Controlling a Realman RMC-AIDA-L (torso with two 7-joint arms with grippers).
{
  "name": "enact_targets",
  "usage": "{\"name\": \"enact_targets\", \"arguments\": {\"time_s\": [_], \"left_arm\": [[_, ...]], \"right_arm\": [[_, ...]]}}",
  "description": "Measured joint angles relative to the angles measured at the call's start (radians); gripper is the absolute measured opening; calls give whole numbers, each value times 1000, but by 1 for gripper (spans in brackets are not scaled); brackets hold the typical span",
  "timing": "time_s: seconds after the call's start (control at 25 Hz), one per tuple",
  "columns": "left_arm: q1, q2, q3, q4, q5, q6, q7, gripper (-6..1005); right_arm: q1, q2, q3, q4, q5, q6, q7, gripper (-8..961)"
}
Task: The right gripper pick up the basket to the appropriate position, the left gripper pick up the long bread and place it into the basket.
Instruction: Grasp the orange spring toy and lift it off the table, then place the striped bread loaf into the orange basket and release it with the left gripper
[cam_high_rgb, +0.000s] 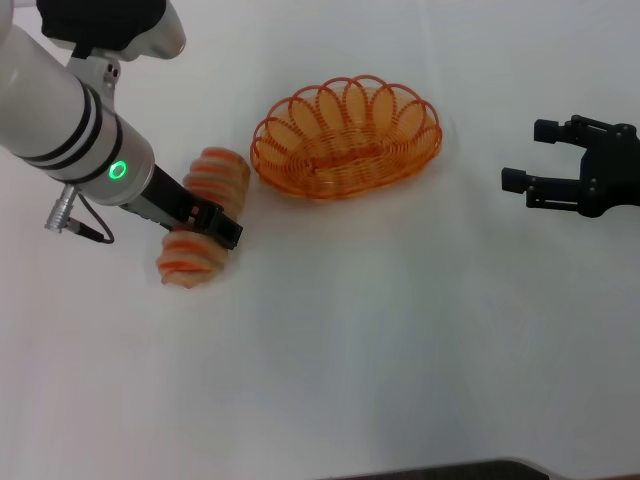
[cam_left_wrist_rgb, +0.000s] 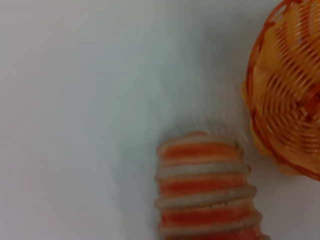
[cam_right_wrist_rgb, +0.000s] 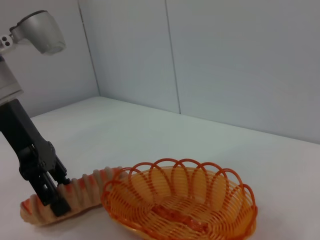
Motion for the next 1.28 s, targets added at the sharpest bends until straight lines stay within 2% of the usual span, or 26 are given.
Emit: {"name": "enact_targets", "arguments": {"time_s": [0.2,0.44,0.6,1.08,1.28], "left_arm": [[-2,0,19,0,7,-1,0,754],[-4,0,51,13,49,6,0,628],[-5,3,54,25,57,11,1,611],[-7,12,7,177,131,79,17,527],[-25,11,-17,234,126,83,149,487]], "right_arm": [[4,0,1,0,0,1,0,898],[11,0,2,1,0,2,0,898],[13,0,3,2,0,3,0,898],[22,-1,14,7,0,4,0,898],[22,-2,14,8,0,2,0,899]]}}
